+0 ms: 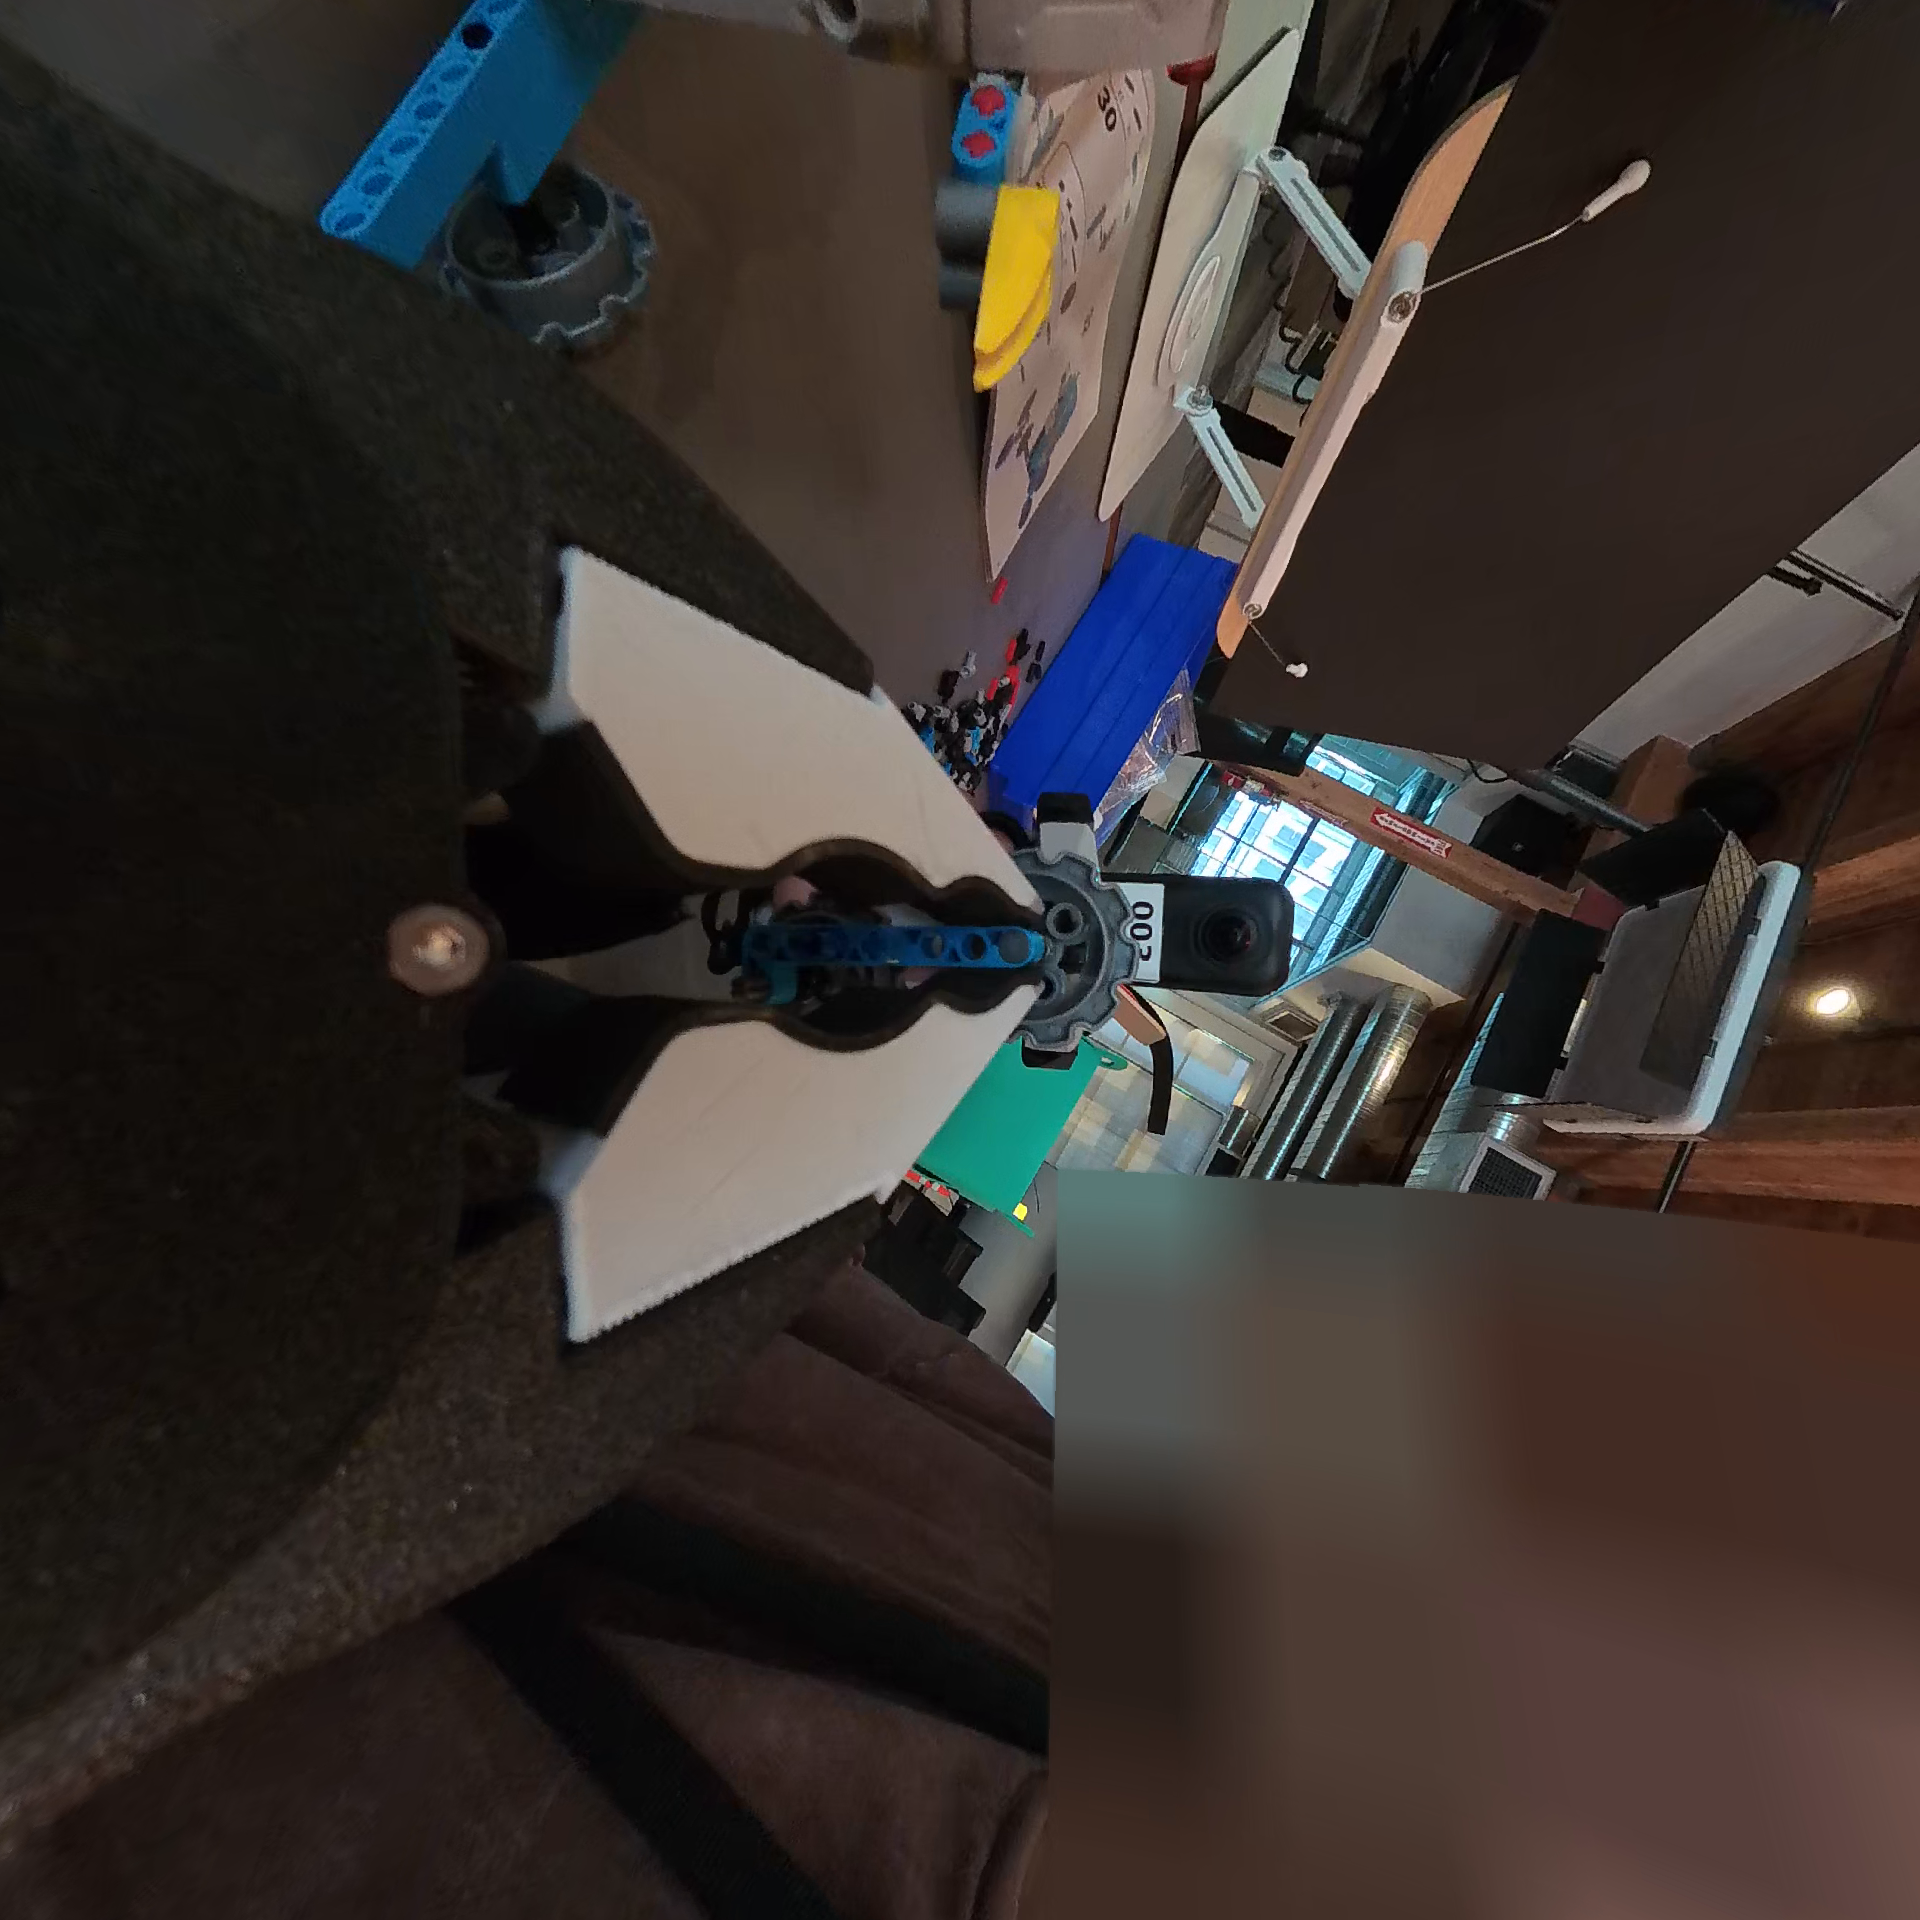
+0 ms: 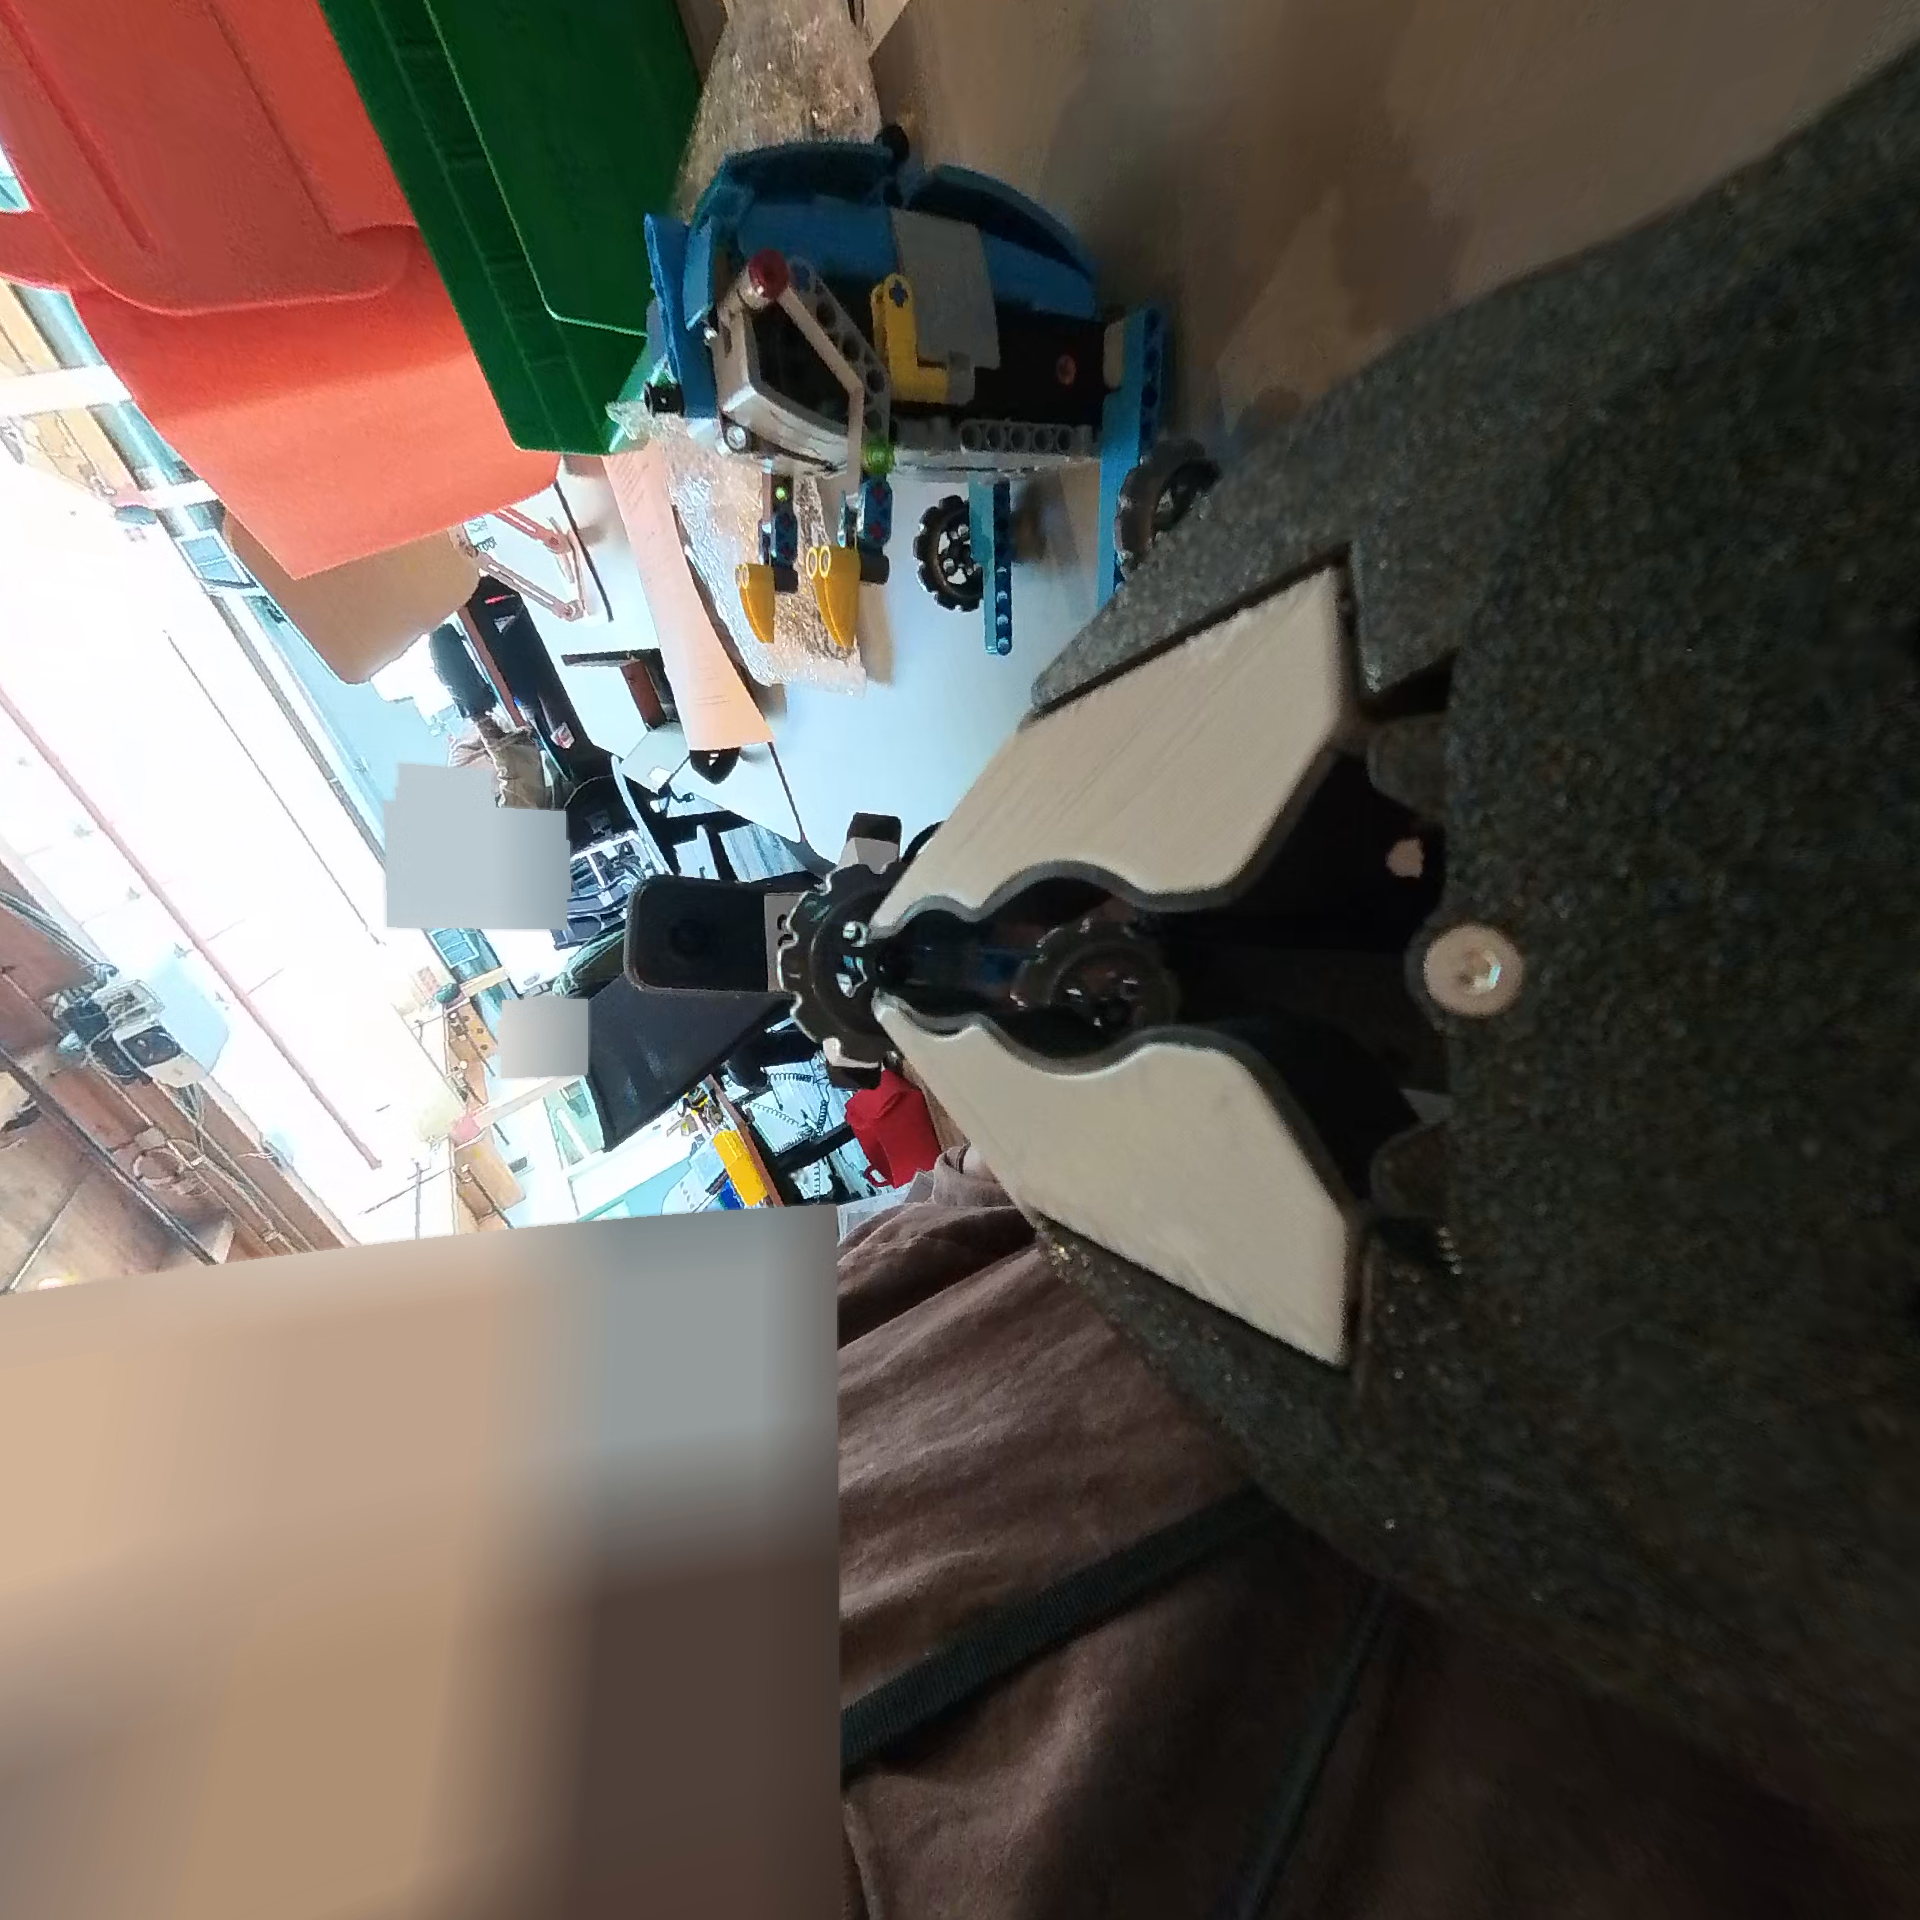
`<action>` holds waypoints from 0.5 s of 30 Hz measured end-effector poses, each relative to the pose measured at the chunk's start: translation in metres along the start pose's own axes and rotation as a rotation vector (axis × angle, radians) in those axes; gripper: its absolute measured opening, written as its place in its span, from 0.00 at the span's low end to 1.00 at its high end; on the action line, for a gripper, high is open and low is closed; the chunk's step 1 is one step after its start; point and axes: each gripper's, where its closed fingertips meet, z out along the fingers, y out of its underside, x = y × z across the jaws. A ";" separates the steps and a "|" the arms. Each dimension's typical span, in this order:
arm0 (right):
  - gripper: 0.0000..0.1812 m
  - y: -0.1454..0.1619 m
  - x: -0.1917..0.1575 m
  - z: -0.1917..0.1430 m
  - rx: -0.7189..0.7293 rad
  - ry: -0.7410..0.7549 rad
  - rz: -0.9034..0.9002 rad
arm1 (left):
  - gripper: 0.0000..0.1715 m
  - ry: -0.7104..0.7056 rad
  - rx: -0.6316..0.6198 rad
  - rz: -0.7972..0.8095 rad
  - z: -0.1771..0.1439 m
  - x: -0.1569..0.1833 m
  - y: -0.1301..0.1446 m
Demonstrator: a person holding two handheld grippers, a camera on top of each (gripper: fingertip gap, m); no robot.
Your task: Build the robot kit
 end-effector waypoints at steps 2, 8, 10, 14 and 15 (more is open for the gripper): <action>0.04 0.000 0.000 0.000 -0.004 0.002 -0.001 | 0.04 -0.002 -0.003 0.000 0.000 0.000 0.000; 0.04 0.003 0.003 -0.002 -0.050 0.048 -0.039 | 0.04 -0.056 -0.034 0.095 0.001 -0.002 0.004; 0.04 0.003 0.003 -0.002 -0.039 0.035 0.005 | 0.04 -0.082 -0.044 0.162 0.002 -0.001 0.005; 0.04 0.004 0.006 -0.003 -0.015 0.012 0.088 | 0.04 -0.119 -0.050 0.218 0.003 -0.002 0.007; 0.04 0.004 0.006 -0.003 -0.008 0.002 0.107 | 0.04 -0.122 -0.050 0.229 0.003 -0.001 0.007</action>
